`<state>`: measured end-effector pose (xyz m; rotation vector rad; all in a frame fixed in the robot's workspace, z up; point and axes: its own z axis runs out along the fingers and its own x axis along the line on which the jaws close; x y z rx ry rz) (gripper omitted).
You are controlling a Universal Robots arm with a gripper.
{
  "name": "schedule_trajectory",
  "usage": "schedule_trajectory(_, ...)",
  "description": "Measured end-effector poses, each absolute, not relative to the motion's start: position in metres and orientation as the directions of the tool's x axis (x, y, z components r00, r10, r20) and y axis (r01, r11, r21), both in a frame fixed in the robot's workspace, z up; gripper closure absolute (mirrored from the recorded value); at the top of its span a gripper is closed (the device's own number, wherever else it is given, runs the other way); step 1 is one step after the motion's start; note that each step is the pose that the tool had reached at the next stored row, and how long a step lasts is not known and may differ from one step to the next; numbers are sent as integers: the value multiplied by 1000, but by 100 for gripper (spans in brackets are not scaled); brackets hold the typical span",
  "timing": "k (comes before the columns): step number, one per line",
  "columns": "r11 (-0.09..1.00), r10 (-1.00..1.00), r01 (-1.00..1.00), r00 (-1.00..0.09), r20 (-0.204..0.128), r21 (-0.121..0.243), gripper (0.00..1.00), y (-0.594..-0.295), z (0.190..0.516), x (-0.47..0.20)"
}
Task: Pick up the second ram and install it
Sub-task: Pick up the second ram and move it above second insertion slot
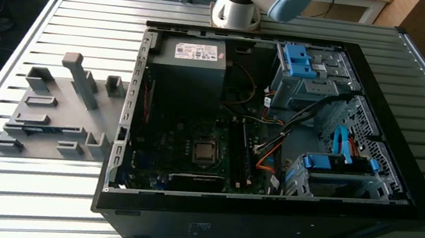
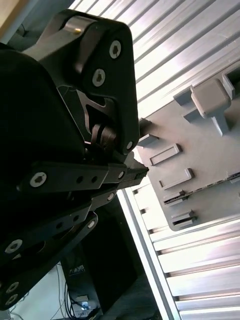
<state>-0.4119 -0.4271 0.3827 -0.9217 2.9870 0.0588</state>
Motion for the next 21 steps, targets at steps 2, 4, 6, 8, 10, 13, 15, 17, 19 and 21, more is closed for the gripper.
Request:
schedule_trajectory(2,814,-580,-580,-814,-25,31,89,-427,383,-412)
schedule_trajectory(4,810,-585,-585,-811,-26,31,89,-427,383,-412)
schedule_trajectory(6,806,-590,-591,-807,-26,32,89,-427,383,-412)
schedule_trajectory(8,800,-599,-600,-800,-25,31,89,-428,383,-412)
schedule_trajectory(10,795,-605,-605,-796,-25,32,89,-428,383,-412)
schedule_trajectory(13,789,-614,-614,-789,-25,31,89,-428,382,-412)
schedule_trajectory(15,784,-620,-620,-784,-25,32,89,-428,382,-412)
schedule_trajectory(17,779,-626,-626,-780,-25,32,89,-428,382,-412)
schedule_trajectory(19,774,-631,-632,-775,-25,31,89,-428,382,-412)
schedule_trajectory(21,770,-637,-637,-771,-26,31,89,-428,382,-412)
